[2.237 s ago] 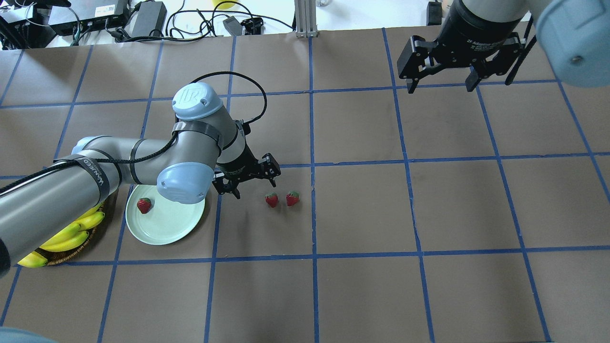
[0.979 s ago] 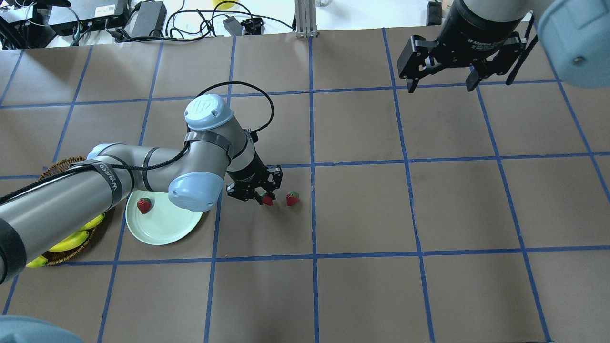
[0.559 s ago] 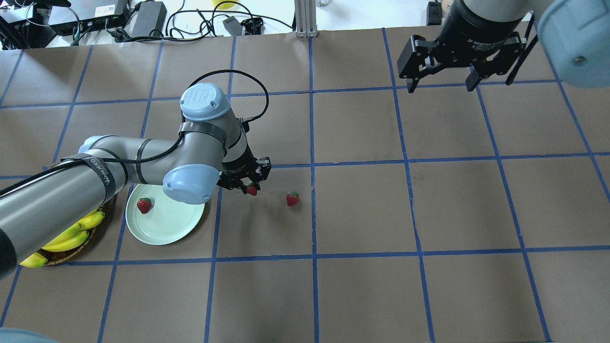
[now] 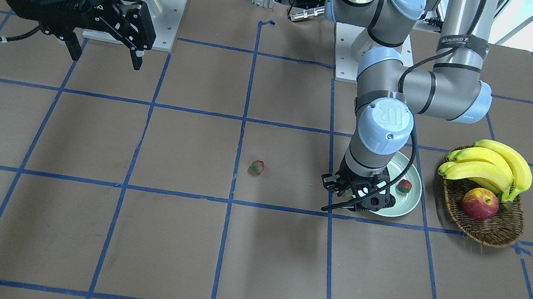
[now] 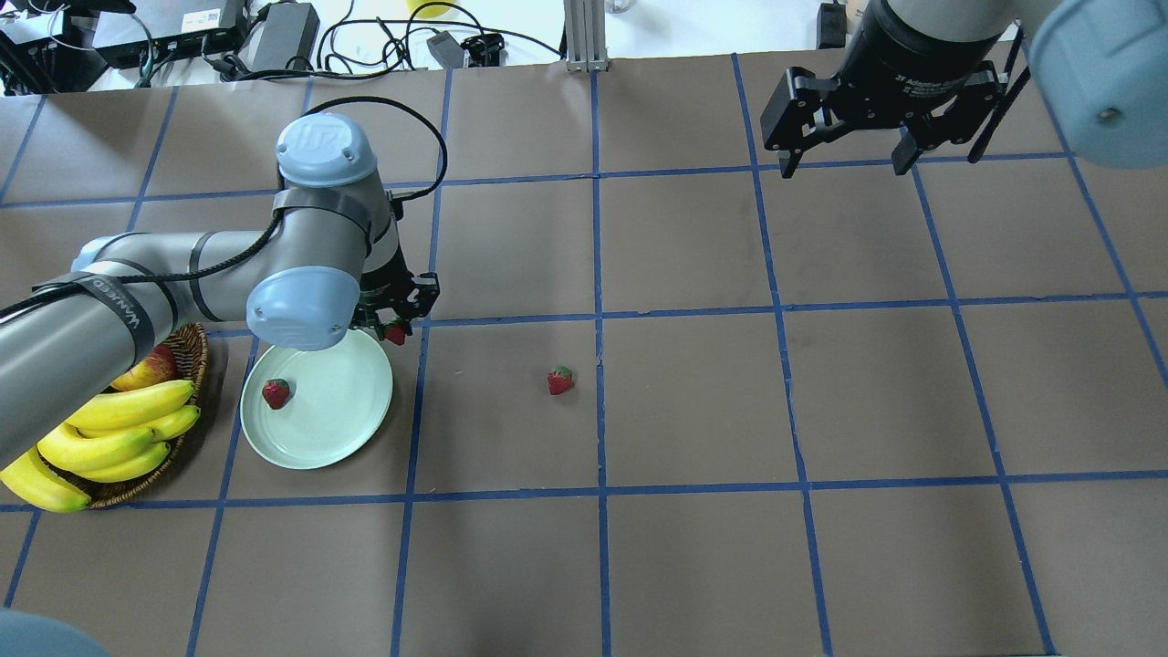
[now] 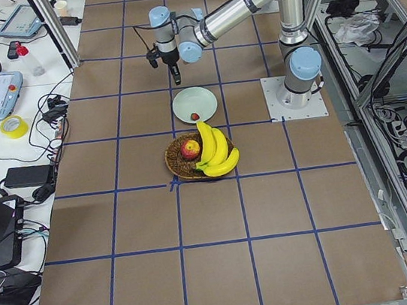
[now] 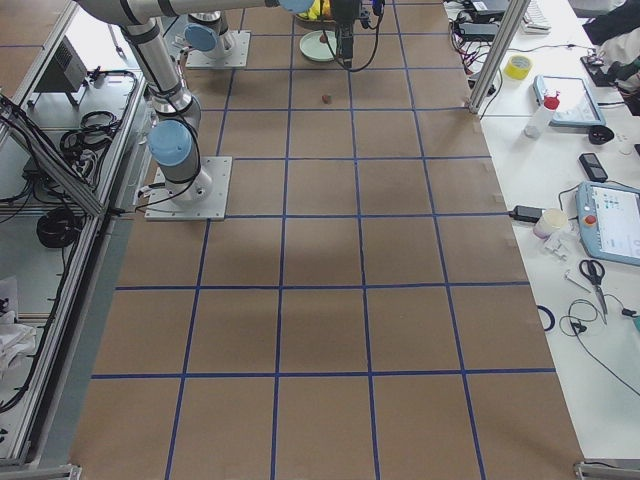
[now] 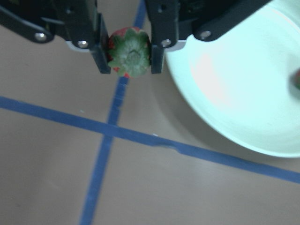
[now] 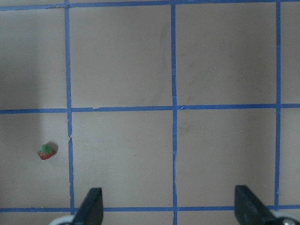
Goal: Collect all strawberries into plate
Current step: 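Carry the strawberry onto the plate and release it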
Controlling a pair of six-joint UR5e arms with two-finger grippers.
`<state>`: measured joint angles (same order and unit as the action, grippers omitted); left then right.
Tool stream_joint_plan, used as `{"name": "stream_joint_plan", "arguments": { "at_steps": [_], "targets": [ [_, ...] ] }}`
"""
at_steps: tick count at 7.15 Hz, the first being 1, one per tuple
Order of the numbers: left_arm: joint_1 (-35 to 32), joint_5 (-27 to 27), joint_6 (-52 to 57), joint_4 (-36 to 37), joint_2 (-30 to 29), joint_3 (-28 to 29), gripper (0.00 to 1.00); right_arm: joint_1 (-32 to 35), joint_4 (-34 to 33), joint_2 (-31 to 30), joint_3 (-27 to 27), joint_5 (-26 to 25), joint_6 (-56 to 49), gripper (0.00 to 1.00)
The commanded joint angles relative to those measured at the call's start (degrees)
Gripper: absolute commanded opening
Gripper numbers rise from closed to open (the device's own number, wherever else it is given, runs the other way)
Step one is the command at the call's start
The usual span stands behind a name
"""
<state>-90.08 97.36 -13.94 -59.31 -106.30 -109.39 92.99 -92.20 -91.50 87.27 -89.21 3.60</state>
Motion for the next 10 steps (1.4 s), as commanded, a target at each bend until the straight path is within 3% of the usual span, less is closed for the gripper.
{"name": "stream_joint_plan", "arguments": {
  "at_steps": [1,2,3,4,7,10],
  "targets": [
    [5.2,2.6,8.2,-4.3,0.9,-0.4,0.0,0.0,0.0,0.0,0.0,0.0,0.0,1.0],
    [6.0,2.9,9.4,-4.6,1.2,-1.4,0.0,0.0,0.0,0.0,0.0,0.0,0.0,1.0],
    [6.1,2.9,9.4,-4.6,1.2,-2.8,0.35,0.0,0.0,0.0,0.0,0.0,0.0,1.0],
    [6.1,2.9,9.5,-4.5,1.3,-3.6,0.99,0.0,0.0,0.0,0.0,0.0,0.0,1.0],
    [4.7,2.0,8.7,-3.9,2.1,-3.1,1.0,0.0,0.1,0.0,0.0,0.0,0.0,1.0],
    [-4.9,-2.2,6.8,-3.9,3.3,0.1,1.0,0.1,0.1,0.0,0.0,0.0,0.0,1.0]
  ]
}}
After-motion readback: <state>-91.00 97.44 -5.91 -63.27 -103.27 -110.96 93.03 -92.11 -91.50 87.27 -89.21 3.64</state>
